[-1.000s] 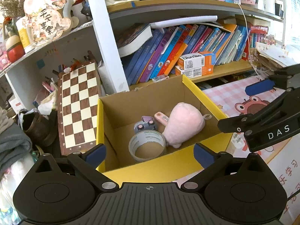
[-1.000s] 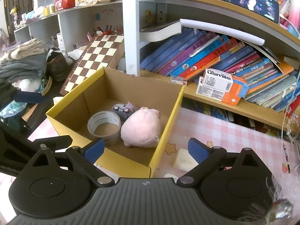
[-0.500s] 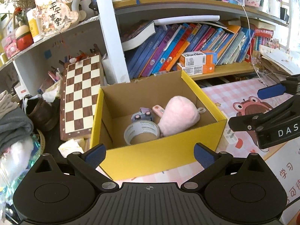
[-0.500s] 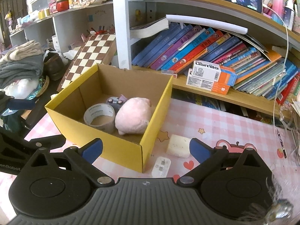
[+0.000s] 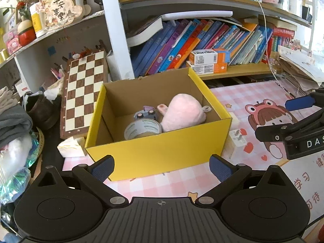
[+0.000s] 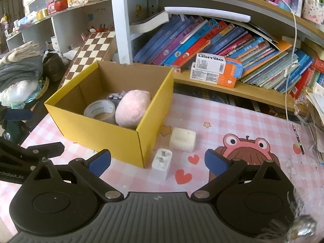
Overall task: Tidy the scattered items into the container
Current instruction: 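Raise both open tools out of the box and back away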
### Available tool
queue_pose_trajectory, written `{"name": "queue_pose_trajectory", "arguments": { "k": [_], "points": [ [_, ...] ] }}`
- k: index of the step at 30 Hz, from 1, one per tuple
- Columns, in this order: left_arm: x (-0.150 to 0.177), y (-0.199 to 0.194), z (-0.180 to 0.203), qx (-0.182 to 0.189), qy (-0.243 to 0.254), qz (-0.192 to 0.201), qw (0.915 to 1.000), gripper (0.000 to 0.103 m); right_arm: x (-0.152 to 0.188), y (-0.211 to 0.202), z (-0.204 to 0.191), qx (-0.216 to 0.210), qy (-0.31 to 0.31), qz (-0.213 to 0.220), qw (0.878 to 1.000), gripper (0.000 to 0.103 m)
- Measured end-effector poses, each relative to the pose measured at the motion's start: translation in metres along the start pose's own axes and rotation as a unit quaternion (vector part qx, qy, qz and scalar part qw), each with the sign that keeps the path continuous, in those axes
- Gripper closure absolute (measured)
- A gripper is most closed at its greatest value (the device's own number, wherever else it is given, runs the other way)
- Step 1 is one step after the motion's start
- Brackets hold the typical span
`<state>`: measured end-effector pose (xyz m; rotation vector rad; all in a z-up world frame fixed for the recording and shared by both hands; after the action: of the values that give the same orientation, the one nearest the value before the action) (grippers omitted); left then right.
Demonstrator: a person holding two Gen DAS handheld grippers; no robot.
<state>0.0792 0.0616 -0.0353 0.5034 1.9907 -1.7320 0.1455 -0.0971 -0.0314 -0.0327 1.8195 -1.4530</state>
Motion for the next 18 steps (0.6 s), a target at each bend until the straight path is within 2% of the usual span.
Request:
{"name": "queue_pose_trajectory", "arguments": {
  "k": [18],
  "points": [
    [0.002,0.000,0.045,0.007,0.016,-0.001,0.9998,0.002,0.036,-0.009,0.047,0.013,0.037,-0.005,0.999,0.003]
  ]
}}
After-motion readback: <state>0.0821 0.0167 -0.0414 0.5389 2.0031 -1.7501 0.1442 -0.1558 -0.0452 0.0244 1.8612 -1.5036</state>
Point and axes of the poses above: each gripper's, at about its wrist camera, not at the fingertips, and y roughly the way its jaws point, z to its right, x to its underside, the point moved 8 cm from there along y, roughly the way its jaws point, and after that the axes turned 12 degrees about -z, right-handed, at the moved point
